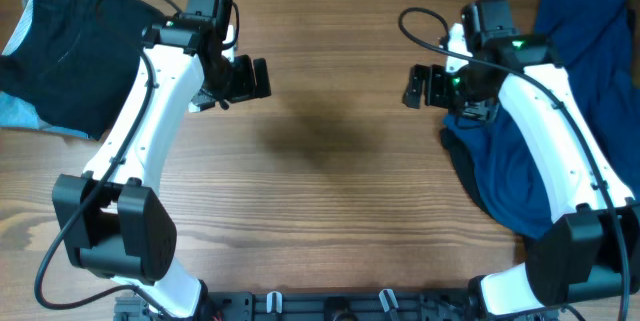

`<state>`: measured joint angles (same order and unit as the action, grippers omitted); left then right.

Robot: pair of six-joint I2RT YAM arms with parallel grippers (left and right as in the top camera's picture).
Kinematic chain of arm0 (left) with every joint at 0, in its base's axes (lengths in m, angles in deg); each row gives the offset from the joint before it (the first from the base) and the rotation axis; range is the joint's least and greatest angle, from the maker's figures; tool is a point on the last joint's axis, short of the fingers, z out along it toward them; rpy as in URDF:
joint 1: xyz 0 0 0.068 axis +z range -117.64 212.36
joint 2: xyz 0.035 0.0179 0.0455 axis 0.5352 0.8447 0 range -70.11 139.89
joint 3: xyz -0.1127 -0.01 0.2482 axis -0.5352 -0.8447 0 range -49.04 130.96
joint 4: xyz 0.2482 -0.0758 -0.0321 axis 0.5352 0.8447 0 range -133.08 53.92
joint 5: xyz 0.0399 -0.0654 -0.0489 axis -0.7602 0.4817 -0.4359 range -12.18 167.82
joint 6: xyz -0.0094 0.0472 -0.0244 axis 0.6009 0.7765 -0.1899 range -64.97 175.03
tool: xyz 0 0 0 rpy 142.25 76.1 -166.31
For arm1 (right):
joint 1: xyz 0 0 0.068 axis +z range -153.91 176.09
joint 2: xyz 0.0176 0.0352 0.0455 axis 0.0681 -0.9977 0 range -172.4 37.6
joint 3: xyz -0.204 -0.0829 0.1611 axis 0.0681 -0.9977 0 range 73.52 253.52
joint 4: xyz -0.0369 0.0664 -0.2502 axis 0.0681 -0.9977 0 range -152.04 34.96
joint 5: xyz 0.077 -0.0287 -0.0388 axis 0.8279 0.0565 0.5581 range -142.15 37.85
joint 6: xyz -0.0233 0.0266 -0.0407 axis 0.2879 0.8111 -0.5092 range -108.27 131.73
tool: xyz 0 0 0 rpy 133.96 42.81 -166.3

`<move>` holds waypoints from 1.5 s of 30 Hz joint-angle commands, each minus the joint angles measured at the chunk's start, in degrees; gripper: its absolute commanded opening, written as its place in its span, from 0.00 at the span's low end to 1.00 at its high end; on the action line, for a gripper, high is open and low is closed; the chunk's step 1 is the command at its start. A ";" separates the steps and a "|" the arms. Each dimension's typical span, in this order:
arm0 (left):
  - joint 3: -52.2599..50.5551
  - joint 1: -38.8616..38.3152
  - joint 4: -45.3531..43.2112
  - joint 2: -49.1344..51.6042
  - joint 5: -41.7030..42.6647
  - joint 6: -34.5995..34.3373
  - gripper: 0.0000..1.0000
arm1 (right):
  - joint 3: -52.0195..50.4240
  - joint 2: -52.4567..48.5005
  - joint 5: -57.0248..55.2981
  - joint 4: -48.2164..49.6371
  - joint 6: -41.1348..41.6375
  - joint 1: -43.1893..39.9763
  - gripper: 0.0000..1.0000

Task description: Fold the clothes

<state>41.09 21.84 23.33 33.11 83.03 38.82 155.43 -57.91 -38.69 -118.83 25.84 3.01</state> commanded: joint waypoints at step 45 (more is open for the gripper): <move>-38.38 -1.20 -2.82 -80.24 -4.85 -2.67 1.00 | -33.09 51.91 -7.72 16.50 -3.43 -0.50 1.00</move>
<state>3.13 20.83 19.40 -46.82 78.97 36.66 122.78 -4.29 -45.16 -102.33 22.96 2.53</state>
